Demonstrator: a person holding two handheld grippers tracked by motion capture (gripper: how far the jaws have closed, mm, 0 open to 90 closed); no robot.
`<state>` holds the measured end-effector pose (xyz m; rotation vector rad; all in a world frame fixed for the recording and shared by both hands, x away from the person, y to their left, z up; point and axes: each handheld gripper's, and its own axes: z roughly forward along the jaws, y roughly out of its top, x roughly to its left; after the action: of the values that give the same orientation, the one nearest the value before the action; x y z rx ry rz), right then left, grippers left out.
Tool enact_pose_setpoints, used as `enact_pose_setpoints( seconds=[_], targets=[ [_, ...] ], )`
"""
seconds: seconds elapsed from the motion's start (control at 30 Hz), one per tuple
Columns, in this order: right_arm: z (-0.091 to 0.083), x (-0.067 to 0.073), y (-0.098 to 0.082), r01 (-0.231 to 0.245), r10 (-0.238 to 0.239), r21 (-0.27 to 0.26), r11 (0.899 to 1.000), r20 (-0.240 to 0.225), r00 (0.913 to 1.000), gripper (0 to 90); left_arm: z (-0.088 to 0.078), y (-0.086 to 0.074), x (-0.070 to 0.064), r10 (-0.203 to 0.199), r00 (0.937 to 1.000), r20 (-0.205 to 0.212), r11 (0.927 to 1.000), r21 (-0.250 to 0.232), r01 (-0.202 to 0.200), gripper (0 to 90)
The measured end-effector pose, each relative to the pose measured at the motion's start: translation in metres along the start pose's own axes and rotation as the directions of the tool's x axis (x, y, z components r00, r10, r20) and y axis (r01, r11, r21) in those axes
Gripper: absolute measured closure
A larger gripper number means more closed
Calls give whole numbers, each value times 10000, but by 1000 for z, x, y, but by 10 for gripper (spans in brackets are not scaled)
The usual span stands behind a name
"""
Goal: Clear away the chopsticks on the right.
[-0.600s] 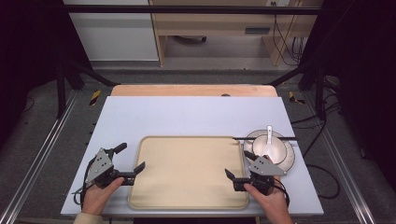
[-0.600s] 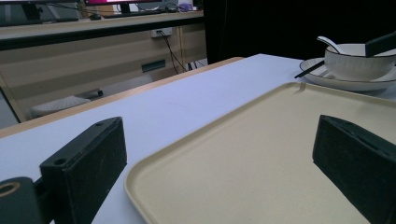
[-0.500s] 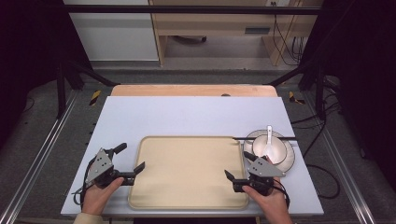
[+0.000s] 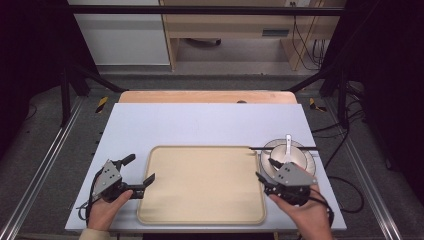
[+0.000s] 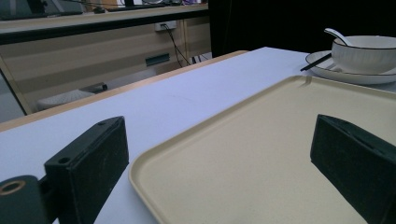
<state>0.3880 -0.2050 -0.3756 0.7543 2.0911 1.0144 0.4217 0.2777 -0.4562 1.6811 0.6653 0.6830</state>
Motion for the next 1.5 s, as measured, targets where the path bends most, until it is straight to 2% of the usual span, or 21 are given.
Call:
enact_pose_setpoints(
  seconds=[0.03, 0.07, 0.1, 0.17, 0.2, 0.23, 0.3, 0.33, 0.4, 0.43, 0.5, 0.57, 0.6, 0.77, 0.8, 0.9, 1.0, 1.03, 1.13, 1.37, 1.5],
  targets=[
    [-7, -19, 9, -122, 119, 180, 9998, 210, 9997, 526, 0, 0, 0, -13, 10000, -39, 10000, 2, 13, 44],
    [-7, -19, 9, -122, 119, 180, 9998, 210, 9997, 526, 0, 0, 0, -13, 10000, -39, 10000, 2, 13, 45],
    [-10, -42, 14, -233, 215, 533, 9983, 349, 9992, 569, -1, 0, 0, -12, 10000, -54, 10000, 11, 12, 46],
    [-10, -60, 14, -369, 340, 791, 9962, 381, 9987, 625, -1, 0, 0, -8, 10000, -59, 10000, -4, 8, 47],
    [-10, -60, 14, -369, 340, 791, 9962, 381, 9987, 625, -1, 0, 0, -8, 10000, -59, 10000, -4, 8, 48],
    [-10, -83, 10, -690, 646, 1016, 9924, 456, 9969, 685, -1, 0, 0, 5, 10000, -56, 10000, -9, -5, 48],
    [-10, -90, 8, -759, 700, 1115, 9909, 552, 9960, 710, -1, 0, 0, 7, 10000, -60, 10000, 1, -7, 49],
    [-9, -111, 2, -1036, 930, 1306, 9860, 849, 9920, 746, -1, 0, 0, -36, 10000, -64, 10000, 1, 36, 49],
    [-5, -132, -8, -1495, 1328, 1554, 9765, 1130, 9847, 761, 0, 0, 1, -38, 10000, -86, 10000, 20, 38, 49],
    [-5, -132, -8, -1495, 1328, 1554, 9765, 1130, 9847, 761, 0, 0, 1, -38, 10000, -86, 10000, 20, 38, 49],
    [8, -157, -27, -2015, 1750, 1929, 9603, 1458, 9737, 815, 0, -1, 1, -34, 9999, -114, 10000, 39, 34, 50],
    [13, -163, -34, -2067, 1776, 2051, 9567, 1514, 9724, 833, 0, -1, 1, -35, 9999, -120, 10000, 39, 36, 50],
    [25, -175, -47, -2359, 2009, 2269, 9449, 1669, 9653, 862, 0, -1, 1, -46, 9999, -135, 10000, 30, 47, 51],
    [43, -186, -64, -2785, 2354, 2615, 9242, 1845, 9542, 897, 0, -1, 1, -26, 9999, -131, 10000, 29, 27, 52],
    [54, -191, -73, -3061, 2590, 2863, 9079, 1908, 9468, 900, 0, 0, 0, -1, 9999, -127, 10000, 27, 2, 53],
    [67, -196, -85, -3426, 2944, 3177, 8841, 1906, 9365, 900, 0, -1, 0, 14, 9999, -131, 10000, 47, -13, 53],
    [75, -197, -93, -3433, 2930, 3397, 8756, 1915, 9367, 900, 0, -1, 1, 11, 9999, -139, 10000, 50, -11, 53],
    [80, -197, -98, -3624, 3134, 3406, 8676, 1914, 9301, 900, 0, -1, 1, 16, 9999, -139, 10000, 68, -15, 53],
    [84, -196, -100, -3626, 3107, 3621, 8587, 1948, 9303, 899, 1, -2, 2, 16, 9999, -136, 9999, 102, -15, 53],
    [92, -191, -102, -3288, 2796, 4017, 8547, 1774, 9436, 897, 1, -2, 1, 131, 9998, -134, 9998, 175, -129, 54],
    [89, -188, -103, -3279, 2786, 4071, 8525, 1769, 9440, 894, 1, -2, 1, 153, 9998, -143, 9997, 203, -150, 54]
  ],
)
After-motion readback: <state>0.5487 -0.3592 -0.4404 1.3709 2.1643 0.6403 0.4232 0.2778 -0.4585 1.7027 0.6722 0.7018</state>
